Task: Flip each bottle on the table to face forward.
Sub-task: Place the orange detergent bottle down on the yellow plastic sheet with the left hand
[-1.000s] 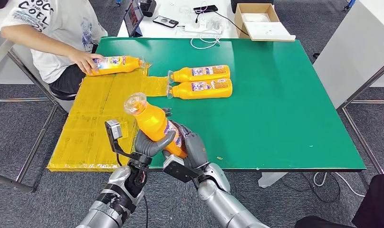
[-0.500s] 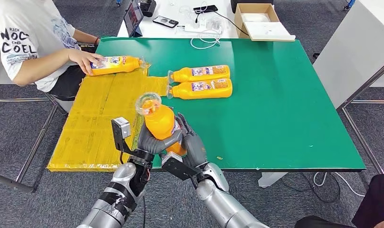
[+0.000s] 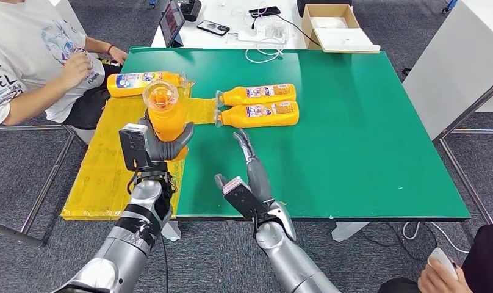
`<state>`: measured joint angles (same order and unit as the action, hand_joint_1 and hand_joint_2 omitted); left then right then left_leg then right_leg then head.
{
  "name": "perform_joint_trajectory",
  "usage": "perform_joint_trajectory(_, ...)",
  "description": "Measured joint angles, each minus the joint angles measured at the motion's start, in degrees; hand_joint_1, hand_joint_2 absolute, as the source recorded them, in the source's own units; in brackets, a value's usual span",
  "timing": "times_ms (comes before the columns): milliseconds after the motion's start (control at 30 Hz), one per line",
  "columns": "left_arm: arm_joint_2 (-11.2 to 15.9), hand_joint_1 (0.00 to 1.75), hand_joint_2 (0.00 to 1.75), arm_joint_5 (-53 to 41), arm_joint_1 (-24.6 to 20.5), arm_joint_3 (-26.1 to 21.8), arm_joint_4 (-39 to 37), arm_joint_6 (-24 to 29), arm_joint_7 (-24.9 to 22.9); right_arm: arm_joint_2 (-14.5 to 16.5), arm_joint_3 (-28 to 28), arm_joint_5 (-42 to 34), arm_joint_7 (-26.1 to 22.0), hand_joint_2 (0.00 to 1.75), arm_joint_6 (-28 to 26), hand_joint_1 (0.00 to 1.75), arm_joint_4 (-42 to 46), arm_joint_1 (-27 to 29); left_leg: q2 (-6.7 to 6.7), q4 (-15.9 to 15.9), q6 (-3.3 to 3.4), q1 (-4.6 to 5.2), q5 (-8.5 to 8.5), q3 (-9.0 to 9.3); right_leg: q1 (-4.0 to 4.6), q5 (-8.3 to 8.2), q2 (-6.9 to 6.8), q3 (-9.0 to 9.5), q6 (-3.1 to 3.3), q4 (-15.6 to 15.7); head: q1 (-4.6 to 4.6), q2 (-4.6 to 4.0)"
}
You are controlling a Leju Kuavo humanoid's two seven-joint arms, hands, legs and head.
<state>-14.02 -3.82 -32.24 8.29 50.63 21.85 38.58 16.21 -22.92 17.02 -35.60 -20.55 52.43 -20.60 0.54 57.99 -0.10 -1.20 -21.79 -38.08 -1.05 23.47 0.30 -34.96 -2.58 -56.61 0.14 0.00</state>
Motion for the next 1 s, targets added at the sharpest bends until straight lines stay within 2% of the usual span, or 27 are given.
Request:
perform_joint_trajectory(100, 0.1, 1.75, 1.75, -1.7, -0.6, -0.6, -0.9, 3.5, 0.5, 0.0, 0.3, -0.9, -0.7, 0.00, -0.1, 0.00, 1.1, 0.3, 0.01, 0.0, 0.00, 0.00, 0.00, -0.01, 0.00, 0.00, 0.00, 0.00, 0.00, 0.0, -0.01, 0.00)
perform_joint_trajectory(233, 1.5, 1.75, 1.75, -8.7, -3.7, -2.4, -5.4, 13.7, 1.0, 0.0, 0.5, -3.8, -2.5, 0.00, -1.0, 0.00, 4.9, 1.6, -0.01, 0.0, -0.01, -0.02, 0.00, 0.01, 0.03, 0.00, 0.00, 0.00, 0.01, 0.0, -0.01, 0.00)
perform_joint_trajectory(267, 2.1, 1.75, 1.75, -13.0, -4.6, -3.2, -7.0, 15.6, 0.6, 0.0, 0.5, -4.3, -2.9, 0.00, -1.8, 0.00, 6.4, 2.1, -0.01, 0.0, -0.01, -0.03, 0.00, 0.02, 0.04, 0.00, 0.01, 0.00, 0.01, 0.0, -0.02, 0.00)
perform_joint_trajectory(333, 3.1, 1.75, 1.75, -27.8, -5.8, -6.6, -9.4, 17.6, -1.9, 0.0, 0.5, -5.0, -3.7, 0.00, -4.3, 0.00, 9.8, 3.3, 0.00, 0.0, -0.01, -0.05, 0.01, 0.03, 0.06, 0.00, 0.02, 0.00, 0.01, 0.0, -0.01, 0.00)
perform_joint_trajectory(400, 3.5, 1.75, 1.75, -46.1, -6.2, -11.7, -10.9, 18.0, -5.7, -0.1, 0.5, -5.5, -4.3, 0.00, -7.2, 0.00, 13.5, 4.5, -0.02, 0.0, -0.02, -0.05, 0.00, 0.03, 0.06, 0.00, 0.04, -0.01, 0.01, 0.0, 0.00, 0.00)
perform_joint_trajectory(467, 3.9, 1.75, 1.75, -57.5, -6.3, -16.0, -11.8, 18.1, -8.4, -0.1, 0.5, -5.8, -4.4, 0.00, -8.9, 0.00, 16.5, 5.3, -0.07, 0.0, -0.03, -0.05, -0.01, 0.02, 0.04, 0.00, 0.08, -0.04, 0.01, 0.0, 0.00, 0.00)
perform_joint_trajectory(500, 4.0, 1.75, 1.75, -59.5, -6.3, -17.5, -12.1, 18.1, -9.0, -0.1, 0.5, -5.9, -4.5, 0.00, -9.2, 0.00, 17.6, 5.5, -0.09, 0.0, -0.03, -0.04, -0.02, 0.02, 0.04, 0.00, 0.10, -0.05, 0.01, 0.0, 0.00, 0.00)
perform_joint_trajectory(600, 4.3, 1.75, 1.75, -57.8, -6.4, -20.2, -12.7, 18.2, -9.5, -0.2, 0.5, -5.9, -4.5, 0.00, -9.3, 0.00, 19.8, 6.2, -0.05, 0.0, -0.03, -0.03, -0.02, 0.01, 0.02, 0.01, 0.09, -0.05, 0.01, 0.0, 0.00, 0.00)
perform_joint_trajectory(833, 4.5, 1.75, 1.75, -57.5, -6.5, -22.4, -13.6, 18.2, -10.0, -0.3, 0.5, -6.0, -4.5, 0.00, -9.4, 0.00, 21.9, 6.7, -0.05, 0.0, -0.03, -0.03, -0.02, 0.01, 0.03, 0.00, 0.09, -0.05, 0.01, 0.0, -0.01, 0.00)
perform_joint_trajectory(900, 4.6, 1.75, 1.75, -62.2, -6.5, -22.6, -13.9, 18.2, -12.7, -0.3, 0.4, -6.5, -4.5, 0.00, -10.2, 0.00, 22.6, 6.9, -0.03, 0.0, -0.03, -0.03, -0.01, 0.01, 0.03, 0.00, 0.09, -0.04, 0.01, 0.0, 0.00, 0.00)
perform_joint_trajectory(1000, 5.5, 1.75, 1.75, -75.8, -6.6, -22.5, -15.2, 18.2, -20.0, -0.7, 0.0, -7.9, -4.5, 0.00, -12.2, 0.00, 24.6, 7.2, -0.04, 0.0, -0.03, -0.03, -0.02, 0.01, 0.03, 0.00, 0.09, -0.04, 0.01, 0.0, 0.01, 0.00)
